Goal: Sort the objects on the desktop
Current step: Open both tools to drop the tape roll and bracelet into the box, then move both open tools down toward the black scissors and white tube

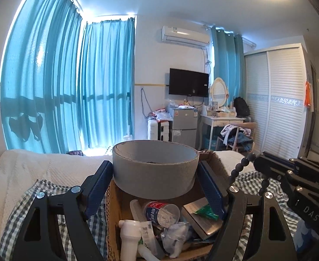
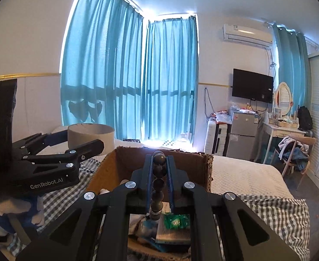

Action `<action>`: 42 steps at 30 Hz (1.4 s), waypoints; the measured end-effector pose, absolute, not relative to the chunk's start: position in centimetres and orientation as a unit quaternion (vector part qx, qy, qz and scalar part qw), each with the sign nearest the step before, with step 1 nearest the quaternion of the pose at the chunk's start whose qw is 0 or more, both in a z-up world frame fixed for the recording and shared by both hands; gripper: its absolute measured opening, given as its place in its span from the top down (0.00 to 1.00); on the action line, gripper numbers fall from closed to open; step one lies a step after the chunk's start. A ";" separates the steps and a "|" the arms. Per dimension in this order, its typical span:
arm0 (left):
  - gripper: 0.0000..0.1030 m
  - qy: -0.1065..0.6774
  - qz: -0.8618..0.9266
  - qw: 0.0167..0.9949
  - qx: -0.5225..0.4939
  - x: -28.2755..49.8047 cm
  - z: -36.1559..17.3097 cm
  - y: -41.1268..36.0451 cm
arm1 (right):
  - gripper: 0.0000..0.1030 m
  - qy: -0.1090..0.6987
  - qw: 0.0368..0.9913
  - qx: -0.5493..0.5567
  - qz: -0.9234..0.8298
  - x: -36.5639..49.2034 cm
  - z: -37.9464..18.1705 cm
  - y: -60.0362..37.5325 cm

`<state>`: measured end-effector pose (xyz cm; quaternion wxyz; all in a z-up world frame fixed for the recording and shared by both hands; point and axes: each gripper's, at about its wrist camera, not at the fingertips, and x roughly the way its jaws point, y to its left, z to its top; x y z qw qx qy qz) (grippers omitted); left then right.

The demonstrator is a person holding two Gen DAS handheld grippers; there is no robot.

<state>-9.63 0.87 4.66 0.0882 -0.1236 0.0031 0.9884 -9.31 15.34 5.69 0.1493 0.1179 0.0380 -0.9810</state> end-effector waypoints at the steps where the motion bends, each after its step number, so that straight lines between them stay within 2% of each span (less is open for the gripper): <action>1: 0.22 0.002 0.988 0.087 -0.128 -10.2 4.3 0.8 | 0.89 0.038 0.149 0.121 -0.981 -10.0 5.4 15.3; 17: 0.21 0.019 0.966 0.069 -0.249 -18.9 -4.3 1.8 | 0.89 0.053 0.139 0.225 -0.963 -17.4 -2.2 14.8; 18: 0.20 0.018 0.965 0.064 -0.253 -19.0 -4.6 1.7 | 0.84 0.049 0.137 0.223 -0.964 -17.2 -2.3 15.0; 19: 0.20 0.014 0.965 0.063 -0.256 -19.0 -4.7 1.6 | 0.67 0.047 0.136 0.223 -0.964 -17.1 -2.3 15.0; 21: 0.15 -0.005 0.963 0.060 -0.262 -18.7 -4.4 1.1 | 0.51 0.039 0.131 0.221 -0.966 -16.6 -2.2 15.4; 23: 0.07 -0.020 0.965 0.056 -0.255 -18.1 -3.6 0.6 | 0.51 0.031 0.129 0.217 -0.967 -16.2 -1.7 15.7; 25: 0.06 -0.028 0.969 0.053 -0.238 -17.1 -2.2 0.3 | 0.50 0.032 0.125 0.208 -0.970 -15.5 -0.6 15.6; 26: 0.05 -0.028 0.971 0.053 -0.231 -16.7 -1.6 0.2 | 0.48 0.032 0.124 0.202 -0.971 -15.0 0.1 15.6; 28: 0.04 -0.031 0.974 0.051 -0.217 -15.5 -0.3 -0.1 | 0.38 0.028 0.124 0.190 -0.974 -14.1 1.4 15.5; 30: 0.01 -0.039 0.976 0.050 -0.207 -14.7 1.1 -0.6 | 0.36 0.022 0.124 0.177 -0.976 -12.8 2.7 15.6; 35: 0.00 -0.051 0.980 0.043 -0.189 -12.0 4.0 -1.5 | 0.28 0.018 0.119 0.160 -0.980 -9.9 4.9 15.7; 39: 0.00 -0.052 0.982 0.037 -0.175 -9.7 5.6 -2.1 | 0.09 0.014 0.125 0.151 -0.980 -7.5 5.9 15.9; 42: 0.00 -0.042 0.984 0.034 -0.171 -8.0 6.2 -2.1 | 0.06 0.021 0.129 0.145 -0.981 -5.8 6.2 15.9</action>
